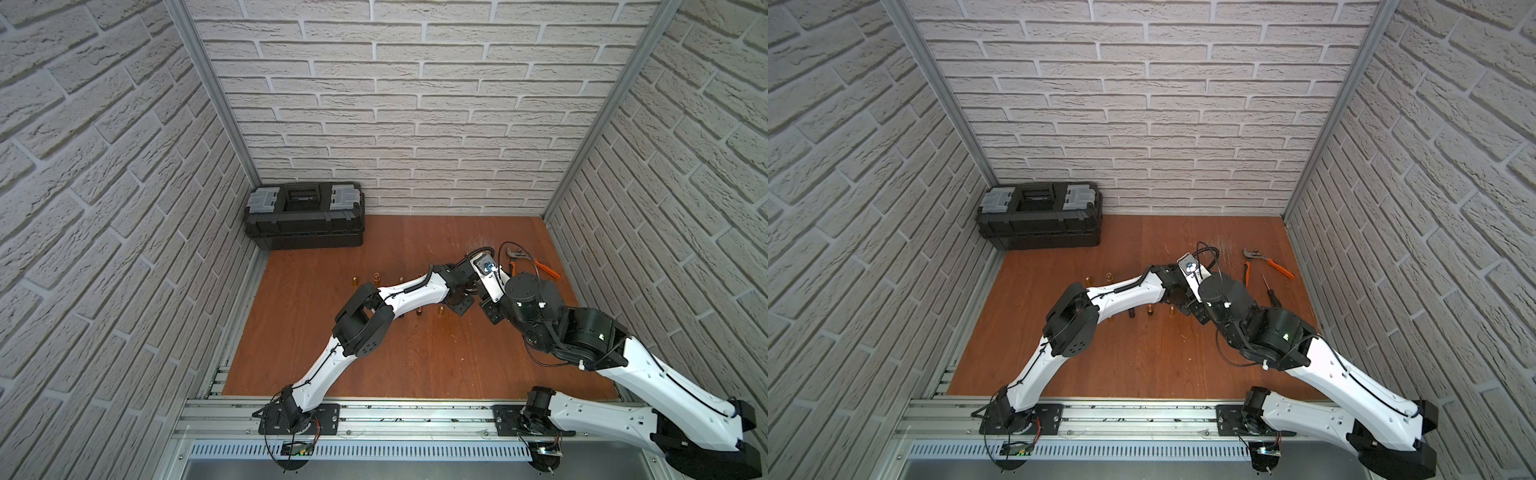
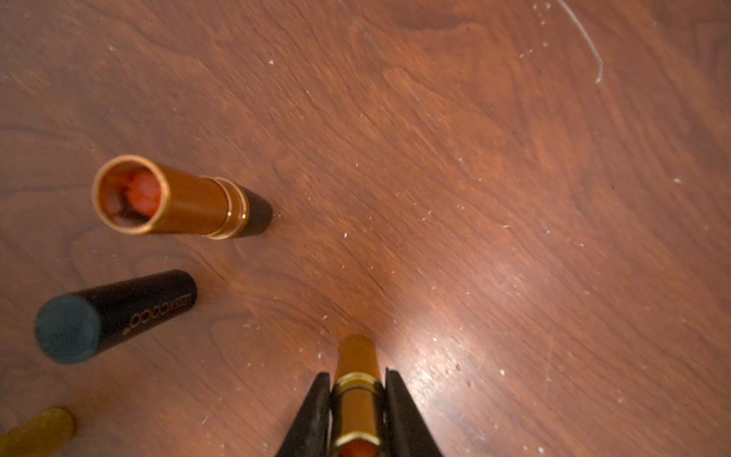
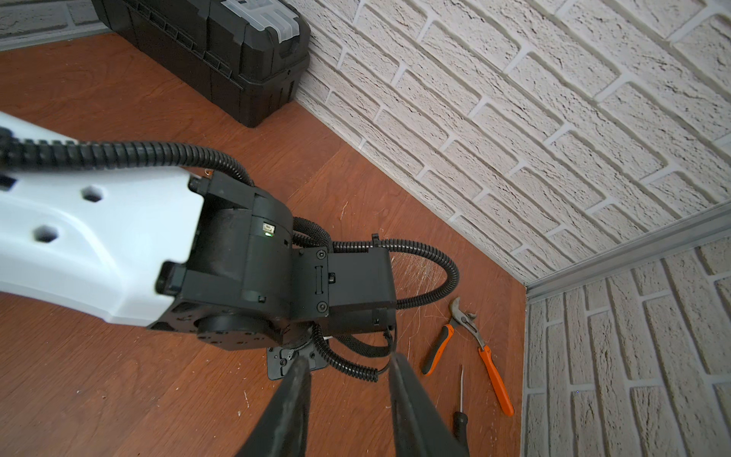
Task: Open the lipstick cap
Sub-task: Place the lipstick at the center of the board.
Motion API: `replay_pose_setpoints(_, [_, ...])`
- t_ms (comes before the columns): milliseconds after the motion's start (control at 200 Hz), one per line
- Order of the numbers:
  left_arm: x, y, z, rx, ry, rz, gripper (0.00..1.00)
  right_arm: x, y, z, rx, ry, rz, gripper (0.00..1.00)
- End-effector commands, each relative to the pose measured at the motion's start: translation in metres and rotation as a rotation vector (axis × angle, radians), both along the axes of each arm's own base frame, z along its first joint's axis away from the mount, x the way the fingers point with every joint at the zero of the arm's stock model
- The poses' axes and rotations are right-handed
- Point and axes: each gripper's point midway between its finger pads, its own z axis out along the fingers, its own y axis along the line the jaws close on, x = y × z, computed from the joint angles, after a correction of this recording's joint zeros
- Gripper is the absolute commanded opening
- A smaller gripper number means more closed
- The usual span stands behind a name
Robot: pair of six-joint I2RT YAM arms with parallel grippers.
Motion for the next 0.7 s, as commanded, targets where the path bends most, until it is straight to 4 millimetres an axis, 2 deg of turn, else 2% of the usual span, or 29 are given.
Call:
replay_pose_setpoints(0, [-0.002,-0.003,-0.003,0.009,0.003,-0.016,0.30,0.003,0.004,0.006,0.035,-0.023,-0.011,0.35])
replay_pose_setpoints(165, [0.000,-0.004,0.007,-0.007,-0.008,-0.012,0.42,0.004,0.005,0.005,0.033,-0.018,-0.015,0.37])
replay_pose_setpoints(355, [0.007,-0.006,0.046,-0.085,-0.012,0.006,0.46,0.005,-0.002,0.010,0.044,-0.035,-0.051,0.48])
replay_pose_setpoints(370, [0.008,-0.006,0.049,-0.094,-0.011,0.011,0.47,0.005,-0.003,0.009,0.041,-0.035,-0.054,0.52])
replay_pose_setpoints(395, [0.009,-0.005,0.055,-0.108,-0.006,0.016,0.47,0.005,-0.004,0.010,0.043,-0.036,-0.061,0.82])
replay_pose_setpoints(405, [0.009,-0.004,0.057,-0.113,-0.004,0.020,0.47,0.005,-0.004,0.011,0.043,-0.038,-0.063,0.88])
replay_pose_setpoints(455, [0.013,-0.001,0.070,-0.143,-0.004,0.036,0.46,0.006,-0.007,0.012,0.045,-0.045,-0.078,0.99])
replay_pose_setpoints(595, [0.024,0.009,0.107,-0.248,-0.033,0.084,0.48,0.012,-0.031,0.023,0.057,-0.128,-0.231,1.00])
replay_pose_setpoints(695, [0.032,0.018,0.120,-0.297,-0.010,0.121,0.48,0.012,-0.047,0.028,0.067,-0.170,-0.323,1.00])
